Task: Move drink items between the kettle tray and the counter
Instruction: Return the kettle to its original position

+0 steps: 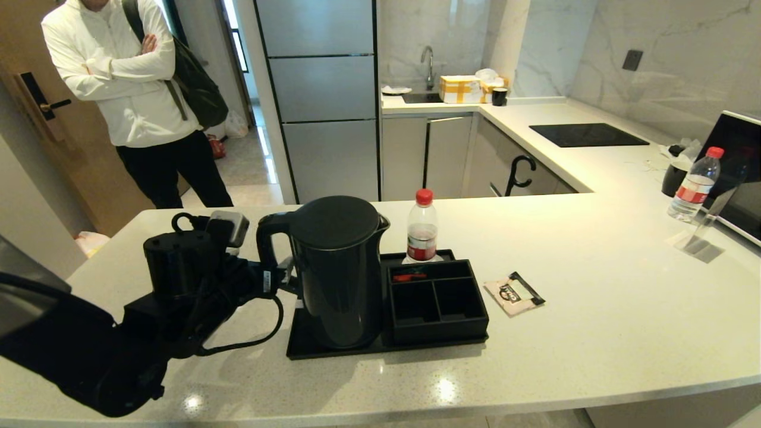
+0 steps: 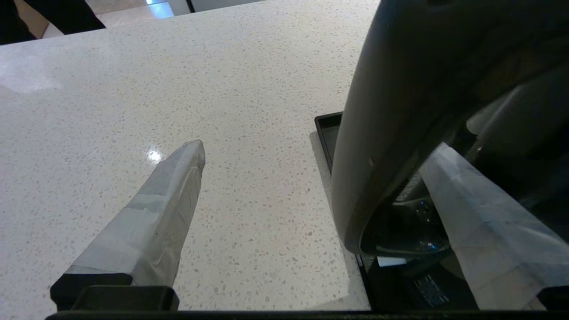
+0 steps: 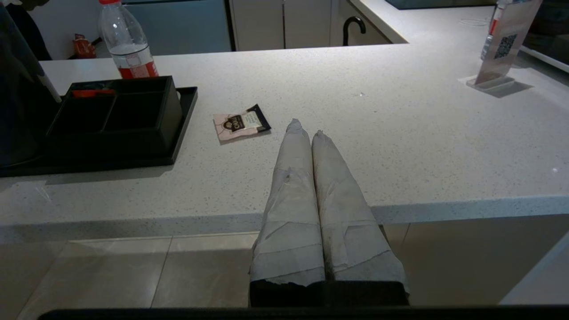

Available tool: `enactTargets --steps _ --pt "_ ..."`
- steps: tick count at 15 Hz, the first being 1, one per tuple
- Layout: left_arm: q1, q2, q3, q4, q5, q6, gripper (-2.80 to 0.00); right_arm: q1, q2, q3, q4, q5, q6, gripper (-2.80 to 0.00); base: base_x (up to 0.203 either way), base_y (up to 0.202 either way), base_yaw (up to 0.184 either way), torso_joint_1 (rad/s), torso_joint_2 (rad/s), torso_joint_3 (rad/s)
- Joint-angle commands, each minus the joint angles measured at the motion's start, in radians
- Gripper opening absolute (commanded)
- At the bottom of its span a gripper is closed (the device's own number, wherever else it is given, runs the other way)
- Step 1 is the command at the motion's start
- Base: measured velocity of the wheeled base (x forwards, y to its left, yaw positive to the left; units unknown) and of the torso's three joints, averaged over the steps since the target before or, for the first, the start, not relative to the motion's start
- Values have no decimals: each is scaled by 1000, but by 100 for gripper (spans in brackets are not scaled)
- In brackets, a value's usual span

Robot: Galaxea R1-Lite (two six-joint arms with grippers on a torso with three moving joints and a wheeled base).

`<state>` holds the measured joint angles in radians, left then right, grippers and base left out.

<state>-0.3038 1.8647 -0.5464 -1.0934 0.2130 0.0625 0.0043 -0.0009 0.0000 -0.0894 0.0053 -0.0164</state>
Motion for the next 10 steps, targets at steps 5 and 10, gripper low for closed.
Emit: enactTargets --steps 5,10 --pt "0 -74 61 -6 3 0 0 0 1 31 -1 1 0 -280 0 0 0 0 0 0" --pt "-1 -174 140 -5 2 0 0 0 1 31 0 1 0 -280 0 0 0 0 0 0"
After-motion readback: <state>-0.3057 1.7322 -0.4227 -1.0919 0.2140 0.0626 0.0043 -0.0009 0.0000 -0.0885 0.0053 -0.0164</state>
